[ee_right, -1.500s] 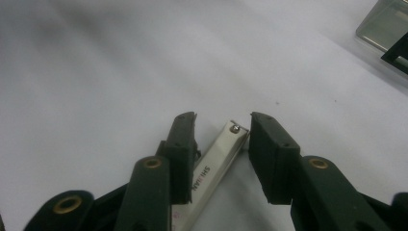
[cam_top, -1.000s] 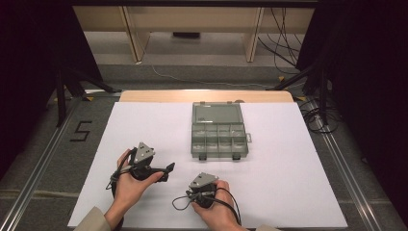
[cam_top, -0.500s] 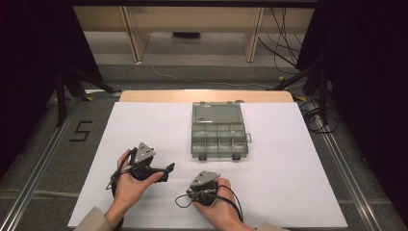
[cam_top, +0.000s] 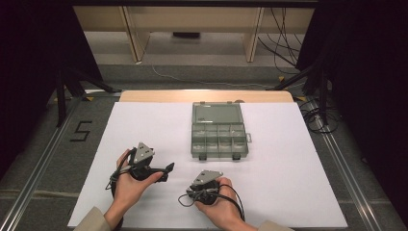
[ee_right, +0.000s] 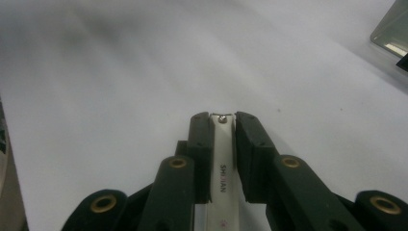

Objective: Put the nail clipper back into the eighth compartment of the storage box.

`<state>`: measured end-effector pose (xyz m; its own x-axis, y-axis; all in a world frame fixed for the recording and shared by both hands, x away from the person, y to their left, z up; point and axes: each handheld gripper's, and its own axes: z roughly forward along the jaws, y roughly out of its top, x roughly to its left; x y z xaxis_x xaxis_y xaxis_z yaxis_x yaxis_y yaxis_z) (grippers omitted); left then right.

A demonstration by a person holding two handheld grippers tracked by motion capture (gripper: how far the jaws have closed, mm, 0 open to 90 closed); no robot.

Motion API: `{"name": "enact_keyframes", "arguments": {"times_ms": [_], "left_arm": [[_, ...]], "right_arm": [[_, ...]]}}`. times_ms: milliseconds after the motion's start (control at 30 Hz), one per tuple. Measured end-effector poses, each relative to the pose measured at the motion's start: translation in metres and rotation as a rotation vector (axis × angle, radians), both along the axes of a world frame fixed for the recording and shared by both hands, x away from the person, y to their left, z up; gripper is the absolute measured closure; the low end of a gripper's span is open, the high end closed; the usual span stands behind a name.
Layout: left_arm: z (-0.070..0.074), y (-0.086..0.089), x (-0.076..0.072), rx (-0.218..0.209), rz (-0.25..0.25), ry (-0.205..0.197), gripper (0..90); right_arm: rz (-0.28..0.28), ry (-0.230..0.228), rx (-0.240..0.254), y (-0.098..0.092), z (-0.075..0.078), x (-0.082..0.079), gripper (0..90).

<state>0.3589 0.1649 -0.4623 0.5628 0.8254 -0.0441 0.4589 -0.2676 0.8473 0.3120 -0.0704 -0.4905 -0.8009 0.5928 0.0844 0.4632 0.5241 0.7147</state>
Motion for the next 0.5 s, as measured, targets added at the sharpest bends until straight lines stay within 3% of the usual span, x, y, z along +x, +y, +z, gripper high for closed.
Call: {"name": "enact_keyframes", "arguments": {"times_ms": [100, 200, 433, 500], "left_arm": [[0.000, 0.000, 0.000, 0.002, 0.002, -0.001, 5.5], [0.000, 0.000, 0.000, 0.001, 0.004, -0.001, 5.6], [0.000, 0.000, 0.000, -0.002, -0.001, 0.000, 5.7], [0.000, 0.000, 0.000, 0.001, 0.004, -0.003, 5.7]], "right_arm": [[0.001, -0.013, 0.003, 0.000, 0.001, 0.000, 77.8], [0.003, 0.010, 0.000, -0.004, 0.004, 0.001, 77.9], [-0.018, -0.018, 0.031, -0.009, 0.009, 0.005, 77.9], [-0.018, 0.008, 0.025, -0.011, 0.012, 0.005, 77.9]]}}
